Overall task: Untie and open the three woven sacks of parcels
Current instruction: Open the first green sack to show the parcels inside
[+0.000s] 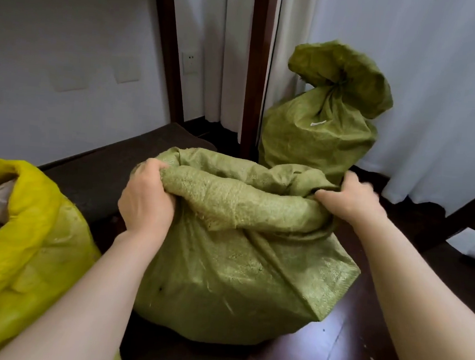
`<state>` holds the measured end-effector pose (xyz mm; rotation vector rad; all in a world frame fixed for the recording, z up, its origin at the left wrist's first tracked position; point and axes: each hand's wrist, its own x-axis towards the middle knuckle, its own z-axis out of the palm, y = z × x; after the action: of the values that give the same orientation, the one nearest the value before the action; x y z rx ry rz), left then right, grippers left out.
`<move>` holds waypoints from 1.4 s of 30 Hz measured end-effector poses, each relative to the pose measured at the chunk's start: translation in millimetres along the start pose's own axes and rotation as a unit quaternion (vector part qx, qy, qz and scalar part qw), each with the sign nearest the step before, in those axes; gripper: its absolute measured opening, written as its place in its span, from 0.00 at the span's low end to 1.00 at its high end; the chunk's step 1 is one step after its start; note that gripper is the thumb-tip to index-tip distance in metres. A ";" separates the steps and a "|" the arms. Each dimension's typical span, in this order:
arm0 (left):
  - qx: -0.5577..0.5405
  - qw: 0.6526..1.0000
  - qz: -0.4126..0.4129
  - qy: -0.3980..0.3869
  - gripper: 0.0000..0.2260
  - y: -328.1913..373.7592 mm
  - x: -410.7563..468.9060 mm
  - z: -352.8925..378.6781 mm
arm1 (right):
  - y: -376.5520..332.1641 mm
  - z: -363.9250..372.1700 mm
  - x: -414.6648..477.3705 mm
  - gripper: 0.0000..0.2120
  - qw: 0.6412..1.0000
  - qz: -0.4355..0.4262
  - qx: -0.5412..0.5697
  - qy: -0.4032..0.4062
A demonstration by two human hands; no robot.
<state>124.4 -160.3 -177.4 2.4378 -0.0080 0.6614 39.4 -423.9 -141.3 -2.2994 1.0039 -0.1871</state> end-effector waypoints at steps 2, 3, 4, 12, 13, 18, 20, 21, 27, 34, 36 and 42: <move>-0.011 1.000 0.013 0.007 0.15 1.8 0.4 3.8 | -19.9 -10.7 -13.2 0.34 0.981 -0.177 -0.067 0.035; -0.017 1.000 0.021 0.013 0.15 4.6 -0.5 5.3 | -31.3 -16.6 -21.9 0.36 0.969 -0.244 -0.036 -0.033; -0.023 0.999 0.027 0.019 0.15 7.0 -1.4 6.5 | -43.2 -17.7 -32.7 0.39 0.953 -0.272 -0.032 -0.131; -0.065 0.997 0.033 0.006 0.08 1.2 -8.5 3.2 | -37.6 35.2 -34.7 0.11 0.965 -0.240 -0.002 0.109; -0.068 0.995 0.039 -0.055 0.12 0.9 -13.0 4.3 | -37.6 33.6 -31.4 0.10 0.966 -0.217 0.068 0.126; -0.017 0.920 0.069 -0.385 0.36 18.4 -35.7 21.1 | -34.3 31.9 -16.8 0.04 0.976 -0.136 0.155 0.073; -0.086 0.928 -0.103 -0.348 0.40 31.3 -27.2 20.6 | -33.3 26.7 -16.3 0.10 0.983 -0.158 0.089 -0.036; -0.165 0.904 -0.225 -0.323 0.45 36.3 -19.2 20.6 | -33.6 22.9 -19.1 0.13 0.975 -0.171 0.032 -0.139; -0.331 0.778 -0.465 -0.263 0.54 11.8 -14.0 34.0 | -25.1 10.4 -24.9 0.14 0.942 -0.110 0.027 -0.315; -0.182 0.857 -0.394 -0.278 0.41 -9.3 -24.1 39.5 | 4.1 29.0 -10.6 0.49 0.972 0.017 -0.204 -0.117; 0.022 0.897 -0.262 -0.355 0.36 -3.7 -22.7 26.9 | 7.8 36.3 -11.8 0.51 0.978 0.063 -0.069 -0.188; -0.224 0.838 -0.322 -0.378 0.16 3.7 -17.7 11.2 | 20.5 61.9 -2.4 0.14 0.979 0.090 0.137 -0.124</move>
<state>113.4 -172.2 -191.2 1.8993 0.2936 -0.5640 47.1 -403.1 -202.7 -1.9174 0.9844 0.0348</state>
